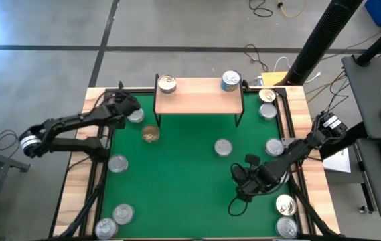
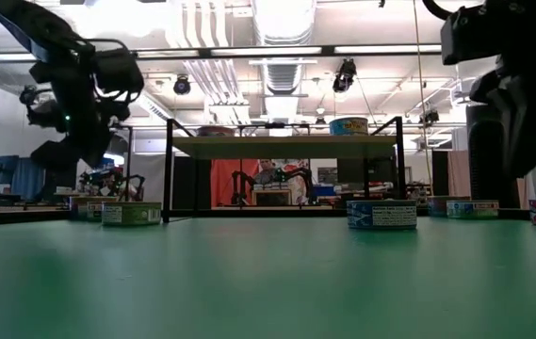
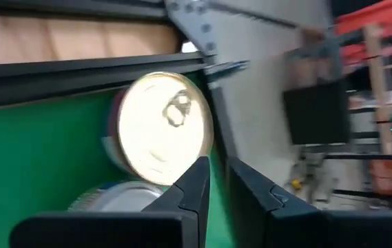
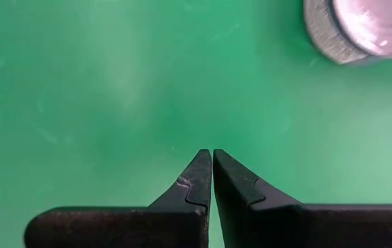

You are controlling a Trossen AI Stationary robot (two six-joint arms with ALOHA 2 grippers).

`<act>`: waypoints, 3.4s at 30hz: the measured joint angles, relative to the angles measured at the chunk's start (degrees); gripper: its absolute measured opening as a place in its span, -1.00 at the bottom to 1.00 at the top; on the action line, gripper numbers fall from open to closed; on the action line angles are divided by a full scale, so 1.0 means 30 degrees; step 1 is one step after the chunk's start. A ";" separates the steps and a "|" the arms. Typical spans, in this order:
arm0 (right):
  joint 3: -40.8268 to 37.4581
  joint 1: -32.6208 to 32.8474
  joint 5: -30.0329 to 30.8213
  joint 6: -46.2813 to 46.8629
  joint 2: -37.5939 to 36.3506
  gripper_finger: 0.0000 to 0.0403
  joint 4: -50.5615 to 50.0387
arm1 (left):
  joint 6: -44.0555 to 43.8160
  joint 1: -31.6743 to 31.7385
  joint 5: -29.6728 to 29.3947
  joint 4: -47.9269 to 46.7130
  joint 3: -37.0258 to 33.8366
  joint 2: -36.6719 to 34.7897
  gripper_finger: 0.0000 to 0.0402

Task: Stack canned seafood by type on shelf
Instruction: Stack the blue pink tuna can on top of the blue pink tuna can on the shelf

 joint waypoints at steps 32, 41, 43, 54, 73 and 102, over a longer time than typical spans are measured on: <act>0.0000 -0.0627 0.1698 -0.1872 0.0000 -0.95 0.0335 | 0.6634 0.6846 0.9218 -0.3841 0.6895 0.9485 -0.84; 0.0171 -0.0758 0.1557 -0.3096 0.0000 -0.95 0.0348 | 0.6584 0.4703 0.7929 -0.5093 0.3511 0.6931 -0.84; 0.0415 -0.0758 0.1557 -0.3163 0.0000 -0.95 0.0356 | 0.6516 0.3756 0.7263 -0.4979 0.2396 0.5989 -0.84; 0.2514 0.0107 0.0692 -0.3224 0.0000 -0.95 0.1577 | 0.2844 -0.6044 0.6692 -0.7448 -0.0961 0.0734 -0.84; 0.3031 0.3308 0.0700 -0.2236 0.0000 -0.95 0.3503 | 0.4668 -2.3046 0.5720 -0.4995 0.2082 0.4197 -0.83; 0.3226 0.2710 0.0707 -0.2933 0.0000 -0.95 0.4955 | 1.4794 -2.3894 0.9288 -1.8609 0.8864 0.8779 -0.96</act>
